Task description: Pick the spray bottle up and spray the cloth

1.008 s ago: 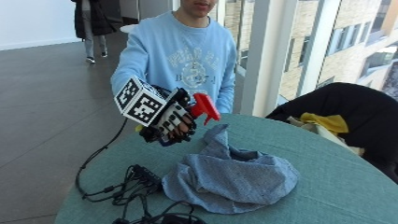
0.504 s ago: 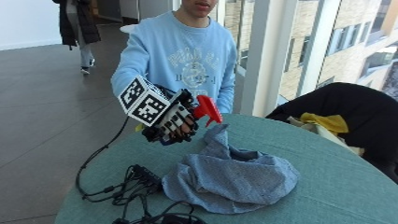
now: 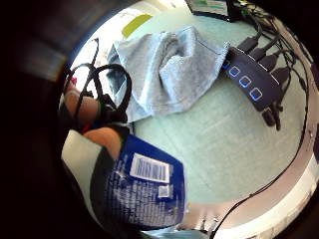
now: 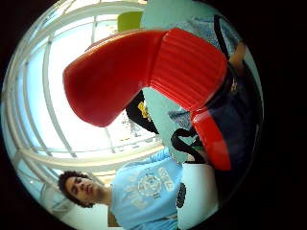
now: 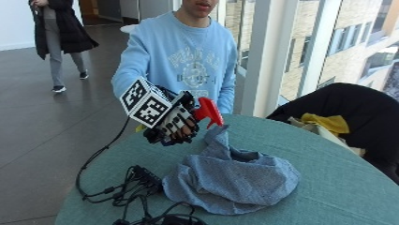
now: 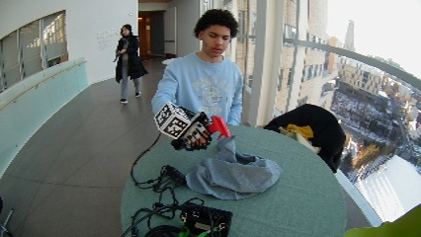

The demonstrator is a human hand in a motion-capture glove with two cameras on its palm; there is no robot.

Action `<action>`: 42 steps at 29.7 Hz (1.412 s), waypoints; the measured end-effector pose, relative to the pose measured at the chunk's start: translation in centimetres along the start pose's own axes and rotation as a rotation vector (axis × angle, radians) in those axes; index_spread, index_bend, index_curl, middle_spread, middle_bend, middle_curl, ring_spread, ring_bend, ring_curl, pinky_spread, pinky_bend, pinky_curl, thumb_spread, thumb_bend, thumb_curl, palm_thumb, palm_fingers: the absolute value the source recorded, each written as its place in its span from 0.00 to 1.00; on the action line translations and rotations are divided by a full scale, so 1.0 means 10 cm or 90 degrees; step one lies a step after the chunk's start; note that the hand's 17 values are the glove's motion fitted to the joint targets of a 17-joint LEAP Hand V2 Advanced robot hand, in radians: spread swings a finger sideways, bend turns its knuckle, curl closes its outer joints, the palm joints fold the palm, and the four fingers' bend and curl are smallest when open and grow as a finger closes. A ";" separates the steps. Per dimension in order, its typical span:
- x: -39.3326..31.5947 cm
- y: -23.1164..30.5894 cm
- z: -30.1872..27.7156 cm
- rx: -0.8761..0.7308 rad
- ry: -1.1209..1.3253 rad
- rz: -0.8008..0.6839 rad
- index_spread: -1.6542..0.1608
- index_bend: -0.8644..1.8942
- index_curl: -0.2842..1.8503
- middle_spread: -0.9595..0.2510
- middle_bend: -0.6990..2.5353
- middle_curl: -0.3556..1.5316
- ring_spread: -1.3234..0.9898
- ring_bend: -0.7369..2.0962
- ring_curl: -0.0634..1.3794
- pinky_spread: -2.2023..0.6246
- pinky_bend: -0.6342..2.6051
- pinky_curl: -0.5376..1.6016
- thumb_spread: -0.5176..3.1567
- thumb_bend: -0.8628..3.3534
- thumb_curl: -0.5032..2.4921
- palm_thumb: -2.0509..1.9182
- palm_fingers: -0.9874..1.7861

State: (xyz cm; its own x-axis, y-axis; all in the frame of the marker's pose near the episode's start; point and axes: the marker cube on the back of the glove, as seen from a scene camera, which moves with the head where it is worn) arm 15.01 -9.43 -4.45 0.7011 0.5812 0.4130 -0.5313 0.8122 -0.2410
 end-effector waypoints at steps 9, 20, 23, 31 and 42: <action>-0.12 -0.01 0.01 0.014 -0.014 -0.025 0.81 0.37 0.33 0.71 0.31 0.46 0.56 0.44 0.32 0.81 0.30 0.43 0.28 0.20 0.42 0.76 0.78; -1.27 0.12 0.35 0.088 -0.167 -0.272 0.81 0.37 0.33 0.71 0.31 0.46 0.56 0.44 0.32 0.81 0.30 0.43 0.28 0.20 0.42 0.76 0.77; -1.64 0.07 0.62 0.103 -0.217 -0.339 0.81 0.37 0.33 0.71 0.31 0.46 0.56 0.44 0.32 0.81 0.30 0.42 0.28 0.20 0.42 0.76 0.77; -2.19 -0.23 1.47 0.092 -0.327 -0.430 0.80 0.36 0.33 0.72 0.31 0.46 0.56 0.44 0.32 0.80 0.30 0.42 0.29 0.20 0.42 0.75 0.76; -2.42 -0.54 2.65 -0.003 -0.354 -0.452 0.79 0.36 0.33 0.71 0.30 0.46 0.55 0.43 0.32 0.80 0.28 0.42 0.31 0.20 0.42 0.75 0.75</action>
State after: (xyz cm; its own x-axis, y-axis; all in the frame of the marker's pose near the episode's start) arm -11.68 -29.19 10.14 0.5316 -0.1643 0.8309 -0.0577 0.9717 0.2290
